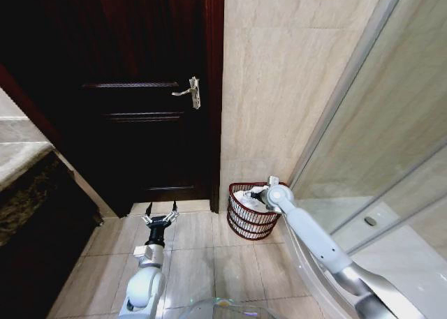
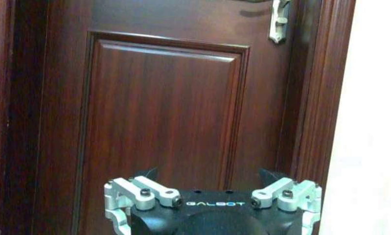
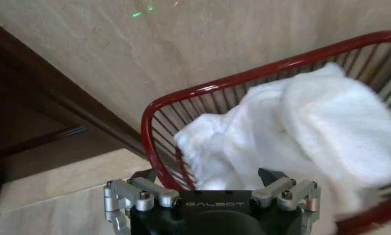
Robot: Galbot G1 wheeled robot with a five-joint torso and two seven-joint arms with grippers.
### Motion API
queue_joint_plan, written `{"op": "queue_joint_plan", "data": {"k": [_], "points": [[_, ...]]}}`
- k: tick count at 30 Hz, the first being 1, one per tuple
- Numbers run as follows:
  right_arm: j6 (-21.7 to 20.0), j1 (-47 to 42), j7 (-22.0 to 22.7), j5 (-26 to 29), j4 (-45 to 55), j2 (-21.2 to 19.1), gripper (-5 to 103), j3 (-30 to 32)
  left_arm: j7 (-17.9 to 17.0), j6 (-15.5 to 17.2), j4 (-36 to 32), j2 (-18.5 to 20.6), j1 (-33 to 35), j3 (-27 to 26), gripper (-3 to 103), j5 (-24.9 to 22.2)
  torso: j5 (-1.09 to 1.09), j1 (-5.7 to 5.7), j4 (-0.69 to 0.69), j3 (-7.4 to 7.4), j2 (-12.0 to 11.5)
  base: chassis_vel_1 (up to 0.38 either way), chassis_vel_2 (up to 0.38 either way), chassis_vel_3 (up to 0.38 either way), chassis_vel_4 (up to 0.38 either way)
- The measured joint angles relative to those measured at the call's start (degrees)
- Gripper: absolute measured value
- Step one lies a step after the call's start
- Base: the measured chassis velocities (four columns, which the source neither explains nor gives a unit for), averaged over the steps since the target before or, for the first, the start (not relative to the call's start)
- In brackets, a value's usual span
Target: Discard the used towel into the hamper.
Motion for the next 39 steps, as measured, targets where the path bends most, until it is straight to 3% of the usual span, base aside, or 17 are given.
{"op": "queue_joint_plan", "data": {"k": [14, 17, 22, 24, 25, 28, 34, 39], "points": [[0.08, 1.37, -10.23, -0.08, -8.39, 7.93, 100, 2.68, -0.48, 0.24, -1.64, -0.39, 0.99, -0.81, 100, 0.25, 0.01, 0.0, 0.02, 0.0, 0.0, 0.0, 0.0, 0.0, 0.0], [0.1, -0.19, -12.57, -0.48, -7.08, 7.37, 100, 3.39, -0.49, 0.32, -1.86, -0.39, 1.17, -0.85, 100, 0.25, 0.01, 0.0, -0.01, 0.0, 0.0, 0.0, 0.0, 0.0, 0.0], [0.12, -0.86, -11.52, -3.55, -5.15, 5.74, 100, 3.28, -0.46, 0.34, -1.87, -0.49, 0.98, -0.48, 100, 0.27, 0.01, 0.0, -0.01, 0.0, 0.0, 0.0, 0.0, 0.0, 0.0], [0.13, -0.86, -12.2, -11.28, -4.59, 4.08, 100, 1.98, -0.33, 0.33, -1.84, -0.59, 0.84, -0.25, 100, 0.26, 0.0, 0.0, -0.01, 0.0, 0.0, 0.0, 0.0, 0.0, 0.0], [0.13, -0.86, -12.2, -11.28, -4.59, 4.08, 100, 1.98, -0.33, 0.33, -1.84, -0.59, 0.84, -0.25, 100, 0.26, 0.0, 0.0, -0.01, 0.0, 0.0, 0.0, 0.0, 0.0, 0.0], [0.12, -0.93, -11.66, -18.22, -4.23, 1.93, 100, 0.4, -0.12, 0.18, -1.52, -0.23, 0.87, 0.02, 100, 0.26, 0.0, 0.0, -0.02, 0.0, 0.0, 0.0, 0.0, 0.0, 0.0], [0.08, -0.91, -10.78, -19.52, -5.14, 0.58, 100, -0.47, -0.07, 0.34, -1.99, 0.78, 1.32, 0.07, 100, 0.12, 0.01, 0.0, -0.01, 0.0, 0.0, 0.0, 0.0, 0.0, 0.0], [0.04, -0.36, -10.07, -15.8, -7.38, 0.91, 100, -1.29, -0.06, 0.67, -2.08, 1.47, 1.37, 0.13, 100, 0.16, 0.0, 0.0, 0.0, 0.0, 0.0, 0.0, 0.0, 0.0, 0.0]]}}
